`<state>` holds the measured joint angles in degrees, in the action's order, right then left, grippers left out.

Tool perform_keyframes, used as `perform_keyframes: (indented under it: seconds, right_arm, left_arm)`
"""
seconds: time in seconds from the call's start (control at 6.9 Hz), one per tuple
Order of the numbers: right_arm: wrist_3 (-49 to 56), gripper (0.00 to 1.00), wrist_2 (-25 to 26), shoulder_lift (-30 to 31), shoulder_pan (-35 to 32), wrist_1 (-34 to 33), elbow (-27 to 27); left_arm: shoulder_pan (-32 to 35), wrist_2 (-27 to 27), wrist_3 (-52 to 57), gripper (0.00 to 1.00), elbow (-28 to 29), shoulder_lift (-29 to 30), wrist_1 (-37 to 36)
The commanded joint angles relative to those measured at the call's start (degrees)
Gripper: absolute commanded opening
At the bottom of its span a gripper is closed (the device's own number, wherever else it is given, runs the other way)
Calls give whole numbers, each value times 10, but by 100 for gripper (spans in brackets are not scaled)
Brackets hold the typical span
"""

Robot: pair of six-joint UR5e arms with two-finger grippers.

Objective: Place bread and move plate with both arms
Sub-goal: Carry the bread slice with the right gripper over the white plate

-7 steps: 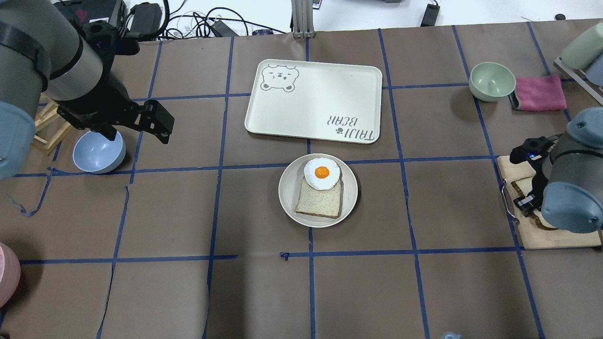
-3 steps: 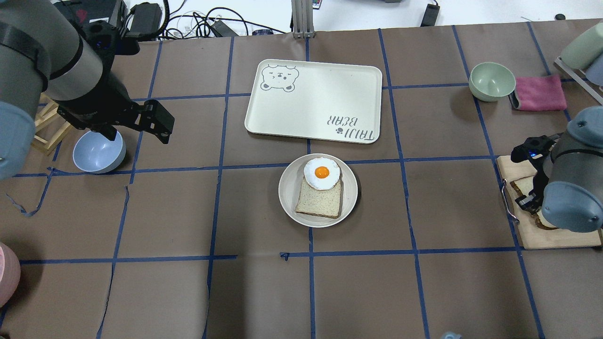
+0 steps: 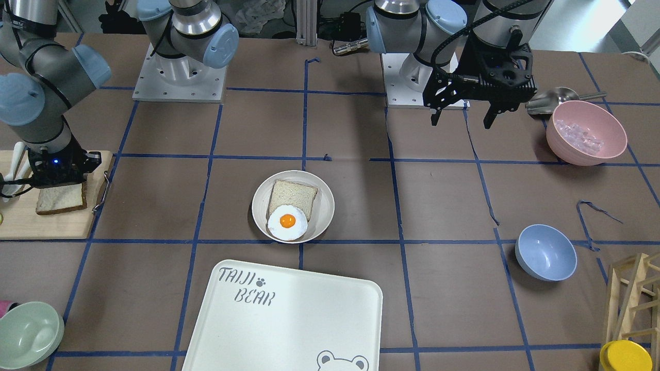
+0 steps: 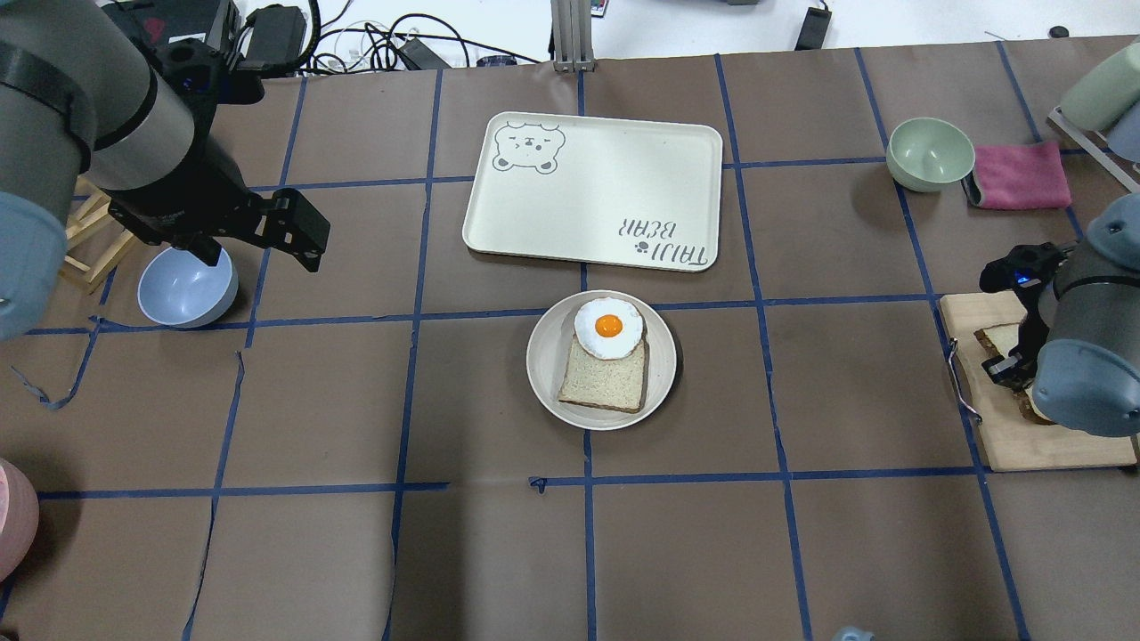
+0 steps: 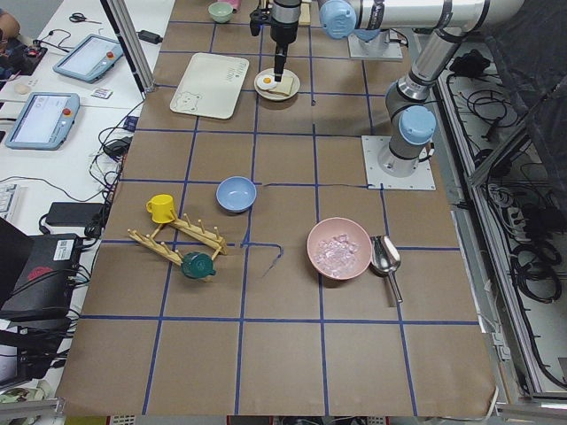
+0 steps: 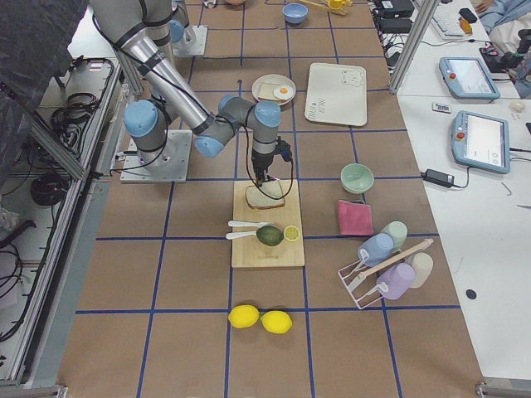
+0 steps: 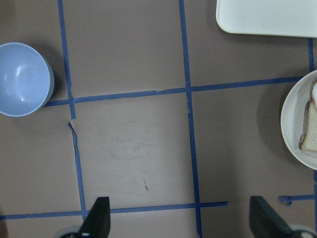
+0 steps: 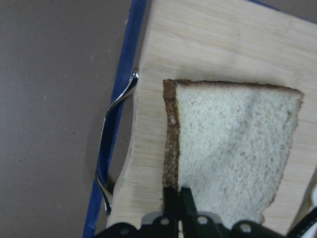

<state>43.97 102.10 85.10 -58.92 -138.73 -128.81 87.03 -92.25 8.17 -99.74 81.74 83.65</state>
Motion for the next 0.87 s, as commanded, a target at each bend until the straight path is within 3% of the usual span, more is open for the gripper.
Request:
perform_keyframes:
  seconds: [0.0,0.14,0.43,0.58,0.72]
  right_arm:
    - [-65,0,-4,75,-13,70,43]
    - [-83,0,-2,76,-42,119,118]
    - [-256,0,-5,66,-141,326,276]
    - [-374,0,0,53,-234,403,340]
    - [-508,0,-4,23,-327,433,375]
  left_arm:
    - [0,0,1,100,1,-1,0]
    - [0,-2,3,100,1,-2,0]
    - [0,-3,4,100,1,-4,1]
    - [0,-2,4,100,0,-4,0]
    - [0,-3,4,100,0,-4,0]
